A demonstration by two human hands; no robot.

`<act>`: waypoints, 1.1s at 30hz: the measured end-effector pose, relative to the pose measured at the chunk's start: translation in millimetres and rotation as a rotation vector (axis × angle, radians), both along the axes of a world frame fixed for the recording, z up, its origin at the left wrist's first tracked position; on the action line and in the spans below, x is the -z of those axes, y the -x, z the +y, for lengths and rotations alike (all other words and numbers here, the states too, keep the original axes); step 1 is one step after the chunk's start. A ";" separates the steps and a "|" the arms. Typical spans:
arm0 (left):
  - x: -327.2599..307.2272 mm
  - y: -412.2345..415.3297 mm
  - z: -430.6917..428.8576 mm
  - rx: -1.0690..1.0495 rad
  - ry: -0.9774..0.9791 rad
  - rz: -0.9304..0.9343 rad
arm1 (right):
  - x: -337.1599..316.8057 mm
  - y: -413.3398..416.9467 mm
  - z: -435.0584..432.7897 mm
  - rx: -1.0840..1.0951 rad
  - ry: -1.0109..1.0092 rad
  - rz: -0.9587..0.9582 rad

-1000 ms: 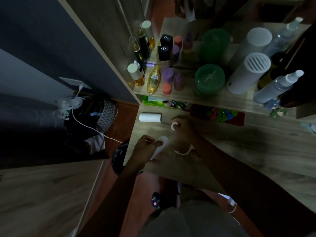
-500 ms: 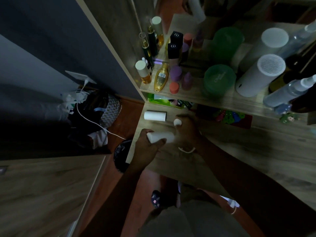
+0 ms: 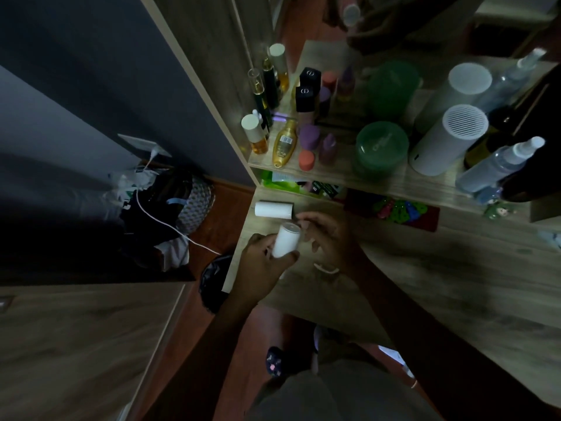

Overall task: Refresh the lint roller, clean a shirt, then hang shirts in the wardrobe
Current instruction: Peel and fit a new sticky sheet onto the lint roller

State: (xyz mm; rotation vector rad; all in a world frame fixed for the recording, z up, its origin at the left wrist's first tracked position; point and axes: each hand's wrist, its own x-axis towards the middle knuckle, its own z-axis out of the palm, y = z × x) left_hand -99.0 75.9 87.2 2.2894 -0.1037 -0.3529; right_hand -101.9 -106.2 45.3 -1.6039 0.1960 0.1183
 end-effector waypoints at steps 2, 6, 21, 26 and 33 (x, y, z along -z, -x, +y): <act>-4.2 1.4 0.7 0.068 -0.074 -0.044 | -11.5 6.0 -1.4 -0.060 -0.015 -0.026; -14.3 3.1 2.9 0.165 -0.124 -0.102 | -18.0 10.4 -2.2 -0.102 0.062 -0.032; -18.1 3.4 14.8 0.388 -0.325 -0.067 | -23.5 18.3 -20.9 -0.348 0.037 0.256; -17.2 1.0 12.4 0.403 -0.344 -0.098 | -23.7 18.0 -21.2 -0.327 0.006 0.347; -5.9 -8.1 13.5 0.420 -0.328 -0.031 | -25.1 13.0 -22.0 -0.306 0.050 0.389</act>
